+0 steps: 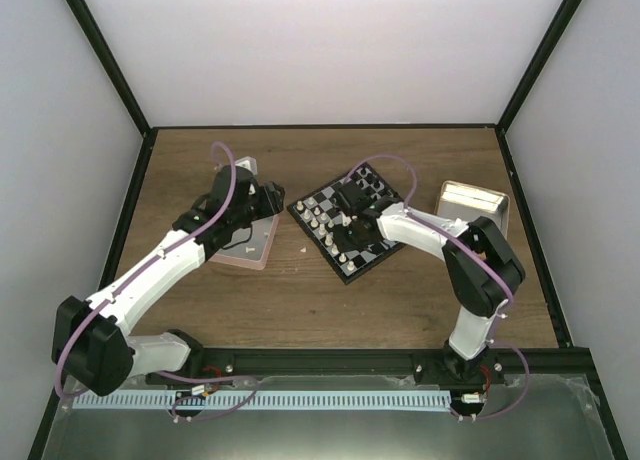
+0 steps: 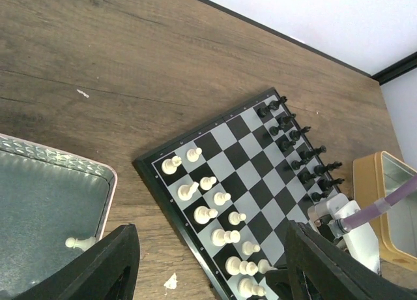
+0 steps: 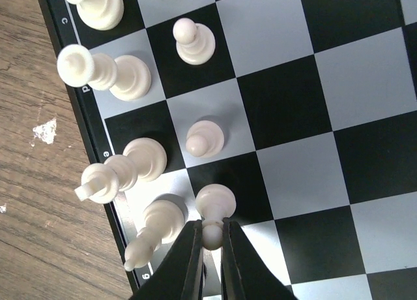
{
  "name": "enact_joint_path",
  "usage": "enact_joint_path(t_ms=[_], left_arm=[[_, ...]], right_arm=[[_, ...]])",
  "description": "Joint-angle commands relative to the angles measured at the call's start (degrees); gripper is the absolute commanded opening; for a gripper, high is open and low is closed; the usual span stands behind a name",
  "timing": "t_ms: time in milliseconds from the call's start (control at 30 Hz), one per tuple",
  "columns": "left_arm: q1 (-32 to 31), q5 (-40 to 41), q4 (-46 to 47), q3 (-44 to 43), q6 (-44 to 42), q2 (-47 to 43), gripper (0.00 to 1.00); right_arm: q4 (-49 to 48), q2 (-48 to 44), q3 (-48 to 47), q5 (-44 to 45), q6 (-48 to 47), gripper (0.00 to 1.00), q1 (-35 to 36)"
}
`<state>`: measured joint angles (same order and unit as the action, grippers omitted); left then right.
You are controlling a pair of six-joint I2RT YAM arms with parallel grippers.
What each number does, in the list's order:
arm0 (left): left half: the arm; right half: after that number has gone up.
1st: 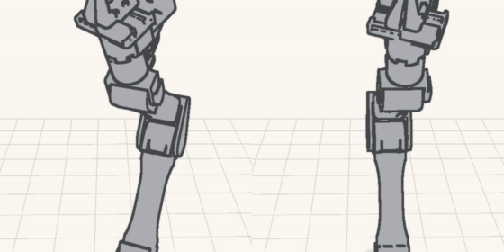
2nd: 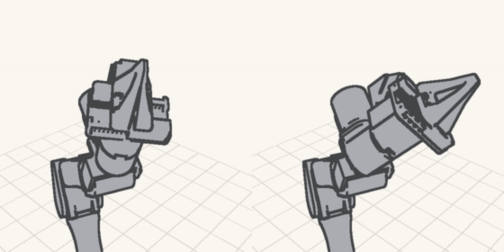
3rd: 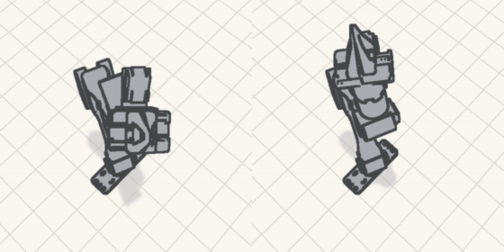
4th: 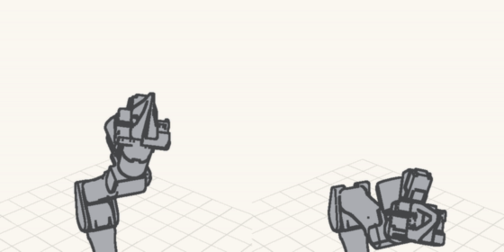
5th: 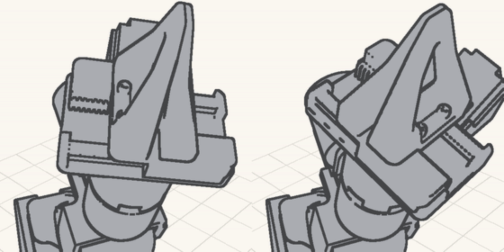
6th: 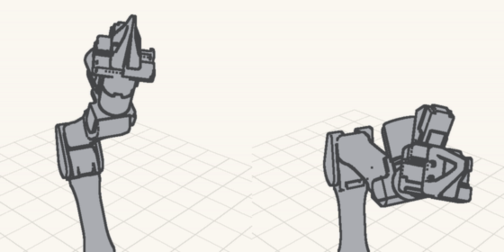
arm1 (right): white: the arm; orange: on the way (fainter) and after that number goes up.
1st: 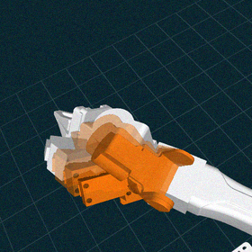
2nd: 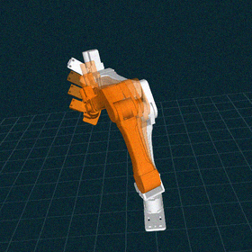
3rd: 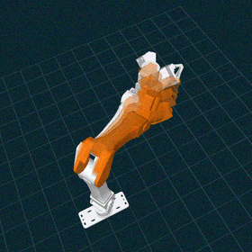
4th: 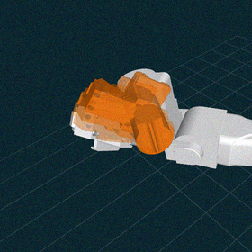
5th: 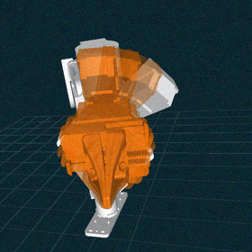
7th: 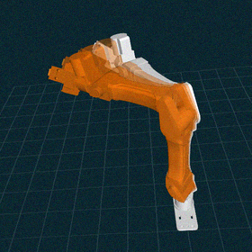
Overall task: Set up the chess pieces on the board
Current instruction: Place the chess piece on the chessboard.
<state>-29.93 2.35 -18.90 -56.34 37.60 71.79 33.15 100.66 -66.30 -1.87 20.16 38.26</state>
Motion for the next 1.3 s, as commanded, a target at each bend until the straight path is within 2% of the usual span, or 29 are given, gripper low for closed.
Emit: enact_joint_path(t_ms=[0, 400, 633, 833, 1000, 1100, 1267], left_arm=[[0.53, -0.24, -0.52, -0.61, -1.48, 0.44, 0.63], [1.01, -0.71, -1.38, 0.28, -1.13, 0.28, 0.63], [1.54, 2.22, -5.39, -1.62, -2.88, -1.14, 0.64], [1.63, 5.25, -11.28, -0.73, -3.46, -7.17, 0.67], [1.76, 7.02, -14.3, 2.91, -4.45, -14.61, 0.71], [1.89, 8.09, -13.87, 5.8, -6.09, -17.59, 0.8], [3.44, 8.79, -13.61, 7.63, -8.88, -16.17, 0.8]], right_arm=[[2.03, 1.12, -2.78, 0.67, -0.93, 0.04, -0.38], [2.94, 2.2, -3.9, 1.49, -0.71, 0.21, -0.38], [2.16, -1.48, -4.72, 4.28, 1.68, 0.28, -0.38], [1.93, -9.18, -2.01, 6.9, 6.28, 0.33, -0.38], [-0.36, -20.82, 4.18, 5.6, 8.92, 0.38, -0.38], [-3.16, -27.84, 8.78, 5.38, 9.63, 0.44, -0.38], [-6.62, -35.05, 12.56, 8.11, 9.58, 0.49, -0.38]])
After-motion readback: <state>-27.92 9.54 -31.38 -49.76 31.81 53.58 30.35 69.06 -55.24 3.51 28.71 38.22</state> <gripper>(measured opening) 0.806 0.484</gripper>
